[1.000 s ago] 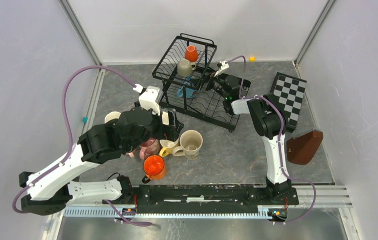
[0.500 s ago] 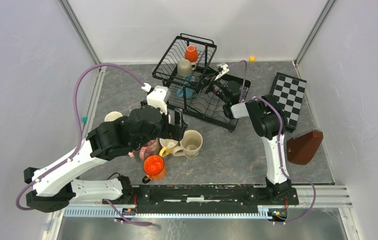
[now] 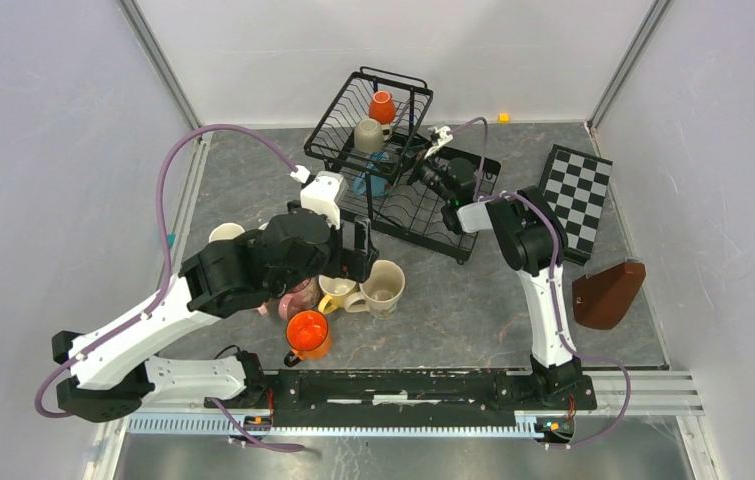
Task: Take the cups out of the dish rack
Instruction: Move the cup to the dish rack.
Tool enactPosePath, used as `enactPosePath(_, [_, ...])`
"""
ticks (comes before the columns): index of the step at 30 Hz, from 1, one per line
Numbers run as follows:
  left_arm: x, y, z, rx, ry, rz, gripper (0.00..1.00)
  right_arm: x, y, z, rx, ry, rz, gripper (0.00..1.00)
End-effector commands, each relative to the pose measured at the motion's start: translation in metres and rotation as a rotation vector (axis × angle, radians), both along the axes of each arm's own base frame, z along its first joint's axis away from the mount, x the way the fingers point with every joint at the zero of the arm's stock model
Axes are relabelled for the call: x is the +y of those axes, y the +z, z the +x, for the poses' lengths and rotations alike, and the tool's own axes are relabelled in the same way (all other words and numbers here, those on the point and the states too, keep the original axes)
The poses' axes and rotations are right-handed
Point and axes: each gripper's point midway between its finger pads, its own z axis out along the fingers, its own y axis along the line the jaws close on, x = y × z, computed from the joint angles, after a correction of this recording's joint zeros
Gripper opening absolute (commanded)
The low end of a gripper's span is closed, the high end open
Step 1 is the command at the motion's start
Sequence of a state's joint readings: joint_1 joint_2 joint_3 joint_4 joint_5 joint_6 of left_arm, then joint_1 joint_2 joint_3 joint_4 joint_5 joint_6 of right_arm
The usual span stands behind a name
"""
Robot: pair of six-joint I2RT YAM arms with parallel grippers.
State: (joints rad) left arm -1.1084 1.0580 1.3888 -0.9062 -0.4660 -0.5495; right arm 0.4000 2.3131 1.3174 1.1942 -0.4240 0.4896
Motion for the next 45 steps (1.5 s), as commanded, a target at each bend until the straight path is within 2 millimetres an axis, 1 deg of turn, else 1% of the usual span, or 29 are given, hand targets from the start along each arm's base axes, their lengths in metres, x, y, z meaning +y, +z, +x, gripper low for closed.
enactPosePath(1, [-0.002, 0.016, 0.001, -0.026, -0.007, -0.029, 1.00, 0.008, 0.005, 0.008, -0.057, -0.010, -0.044, 0.98])
enactPosePath(9, [-0.003, 0.014, 0.001, -0.022, -0.014, -0.022, 1.00, 0.020, -0.006, 0.012, -0.055, -0.011, -0.107, 0.98])
enactPosePath(15, [-0.002, 0.012, 0.000, -0.020, -0.014, -0.015, 1.00, 0.022, -0.002, 0.010, -0.062, 0.000, -0.092, 0.98])
enactPosePath(20, [-0.003, 0.011, 0.000, -0.017, -0.018, -0.016, 1.00, 0.023, -0.008, 0.012, -0.053, -0.012, -0.111, 0.98])
enactPosePath(24, [-0.003, 0.011, 0.000, -0.015, -0.016, -0.015, 1.00, 0.019, -0.009, 0.011, -0.049, -0.029, -0.118, 0.94])
enactPosePath(28, [-0.003, 0.011, 0.000, -0.014, -0.015, -0.017, 1.00, 0.011, -0.002, 0.007, -0.063, -0.057, -0.115, 0.88])
enactPosePath(31, [-0.003, 0.010, 0.000, -0.011, -0.016, -0.019, 1.00, 0.003, 0.005, 0.004, -0.074, -0.087, -0.120, 0.86])
enactPosePath(34, [-0.003, 0.010, 0.000, -0.009, -0.015, -0.022, 1.00, -0.004, 0.010, 0.001, -0.081, -0.107, -0.118, 0.85])
enactPosePath(41, [-0.005, 0.007, -0.001, -0.003, -0.020, -0.024, 1.00, -0.024, 0.015, -0.003, -0.081, -0.146, -0.113, 0.84])
enactPosePath(45, [-0.006, 0.006, -0.001, 0.000, -0.023, -0.024, 1.00, -0.016, 0.015, 0.000, -0.083, -0.103, -0.120, 0.87])
